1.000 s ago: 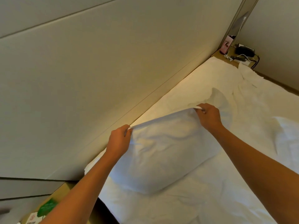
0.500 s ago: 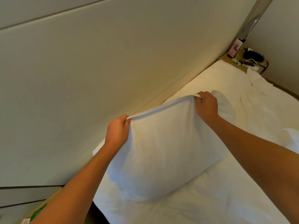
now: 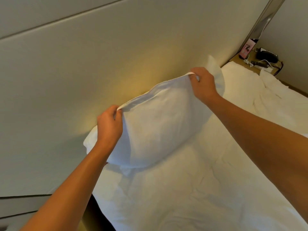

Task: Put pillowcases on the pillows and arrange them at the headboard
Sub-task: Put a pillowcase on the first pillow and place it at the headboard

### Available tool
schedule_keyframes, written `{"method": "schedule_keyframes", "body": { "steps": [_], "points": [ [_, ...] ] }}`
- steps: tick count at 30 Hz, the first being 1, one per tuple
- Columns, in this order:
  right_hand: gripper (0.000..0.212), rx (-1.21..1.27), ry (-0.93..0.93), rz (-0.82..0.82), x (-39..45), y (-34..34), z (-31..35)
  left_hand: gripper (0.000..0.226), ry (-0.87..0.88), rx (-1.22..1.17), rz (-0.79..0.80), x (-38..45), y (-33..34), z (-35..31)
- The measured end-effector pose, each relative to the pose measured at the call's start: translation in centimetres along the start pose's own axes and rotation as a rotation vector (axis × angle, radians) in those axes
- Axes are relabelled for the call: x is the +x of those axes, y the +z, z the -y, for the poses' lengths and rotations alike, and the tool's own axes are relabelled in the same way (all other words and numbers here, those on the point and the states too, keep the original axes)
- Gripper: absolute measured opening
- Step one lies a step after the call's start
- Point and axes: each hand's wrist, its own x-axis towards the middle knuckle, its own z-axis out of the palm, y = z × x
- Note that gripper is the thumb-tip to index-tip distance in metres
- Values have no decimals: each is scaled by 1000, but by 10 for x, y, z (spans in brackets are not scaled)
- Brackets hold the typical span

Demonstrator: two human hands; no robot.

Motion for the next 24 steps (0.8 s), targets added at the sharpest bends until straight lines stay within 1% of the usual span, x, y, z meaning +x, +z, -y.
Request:
{"method": "schedule_keyframes", "body": {
  "steps": [1, 2, 3, 4, 5, 8, 9, 11, 13, 14, 16, 17, 18, 19, 21, 23, 24],
  "points": [
    [32, -21, -35, 63, -5, 7, -1, 18, -23, 8, 29, -6, 3, 5],
    [36, -59, -52, 128, -13, 15, -3, 16, -37, 38, 80, -13, 9, 11],
    [43, -96, -52, 191, -25, 25, -6, 37, -33, 94, 145, -20, 16, 17],
    [49, -115, -38, 252, -41, 36, -9, 53, -13, 136, 207, -29, 24, 22],
    [53, -118, -20, 311, -60, 47, -13, 61, 15, 167, 250, -39, 30, 24],
    [56, -152, 14, 440, -118, 75, -25, 67, 173, 315, 377, -64, 46, 31],
    [55, -161, 32, 439, -134, 82, -27, 67, 196, 390, 422, -71, 50, 34],
    [55, -176, 77, 368, -157, 92, -27, 63, 214, 477, 471, -85, 54, 38],
    [68, -226, 169, 267, -174, 99, -22, 61, 222, 502, 481, -97, 54, 39],
    [79, -236, 254, 222, -180, 102, -19, 63, 214, 500, 480, -104, 53, 38],
    [100, -166, 447, 178, -190, 107, -13, 75, 159, 480, 477, -113, 52, 35],
    [104, -123, 506, 181, -193, 109, -13, 82, 124, 472, 481, -117, 51, 33],
    [104, -96, 523, 184, -196, 110, -15, 88, 100, 475, 488, -119, 51, 32],
    [101, -73, 501, 183, -199, 109, -19, 93, 87, 483, 496, -120, 53, 30],
    [93, 0, 400, 187, -199, 104, -30, 99, 54, 471, 502, -118, 58, 27],
    [88, 30, 290, 226, -194, 96, -40, 97, 8, 438, 494, -111, 65, 23],
    [87, 15, 248, 250, -191, 92, -45, 92, 0, 436, 482, -107, 69, 22]
  ]
}}
